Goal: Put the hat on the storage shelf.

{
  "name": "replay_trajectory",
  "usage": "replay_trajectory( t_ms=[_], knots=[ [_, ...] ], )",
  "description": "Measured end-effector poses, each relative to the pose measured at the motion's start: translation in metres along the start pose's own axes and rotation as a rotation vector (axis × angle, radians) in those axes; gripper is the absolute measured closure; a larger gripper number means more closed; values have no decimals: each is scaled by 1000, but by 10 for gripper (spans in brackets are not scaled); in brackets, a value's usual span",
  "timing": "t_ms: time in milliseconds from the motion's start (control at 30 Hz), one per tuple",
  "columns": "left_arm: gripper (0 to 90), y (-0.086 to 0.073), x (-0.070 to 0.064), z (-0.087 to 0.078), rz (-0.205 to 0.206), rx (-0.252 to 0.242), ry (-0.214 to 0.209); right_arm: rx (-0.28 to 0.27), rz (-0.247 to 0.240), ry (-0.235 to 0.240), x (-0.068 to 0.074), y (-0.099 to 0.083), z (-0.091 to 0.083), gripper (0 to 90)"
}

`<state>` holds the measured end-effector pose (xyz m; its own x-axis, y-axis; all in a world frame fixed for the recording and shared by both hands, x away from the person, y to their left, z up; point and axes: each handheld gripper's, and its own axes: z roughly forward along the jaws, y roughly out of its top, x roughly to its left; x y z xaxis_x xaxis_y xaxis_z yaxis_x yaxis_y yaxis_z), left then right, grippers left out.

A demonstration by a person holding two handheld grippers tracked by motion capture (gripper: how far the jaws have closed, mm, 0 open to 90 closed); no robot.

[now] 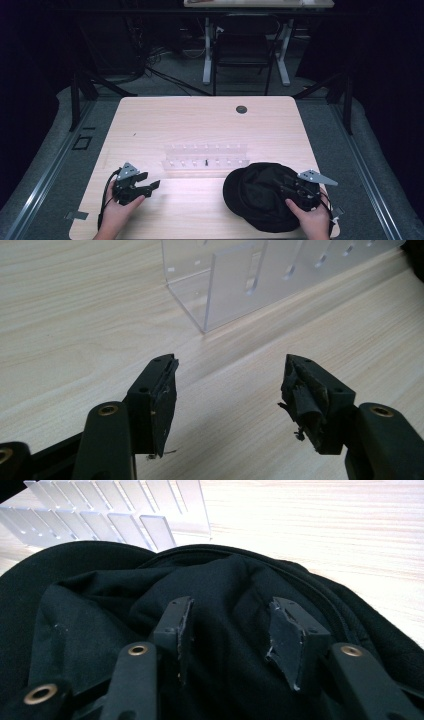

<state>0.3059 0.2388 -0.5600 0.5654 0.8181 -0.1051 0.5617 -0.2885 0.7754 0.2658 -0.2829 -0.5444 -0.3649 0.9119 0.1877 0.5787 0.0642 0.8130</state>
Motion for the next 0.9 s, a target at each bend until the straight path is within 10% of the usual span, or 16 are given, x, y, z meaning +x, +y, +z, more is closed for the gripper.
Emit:
replay_trajectory(
  t_ms=[900],
  knots=[
    [391,1,-5,-2,-3,-12,-25,177,61,-88,-9,23,-24,496]
  ],
)
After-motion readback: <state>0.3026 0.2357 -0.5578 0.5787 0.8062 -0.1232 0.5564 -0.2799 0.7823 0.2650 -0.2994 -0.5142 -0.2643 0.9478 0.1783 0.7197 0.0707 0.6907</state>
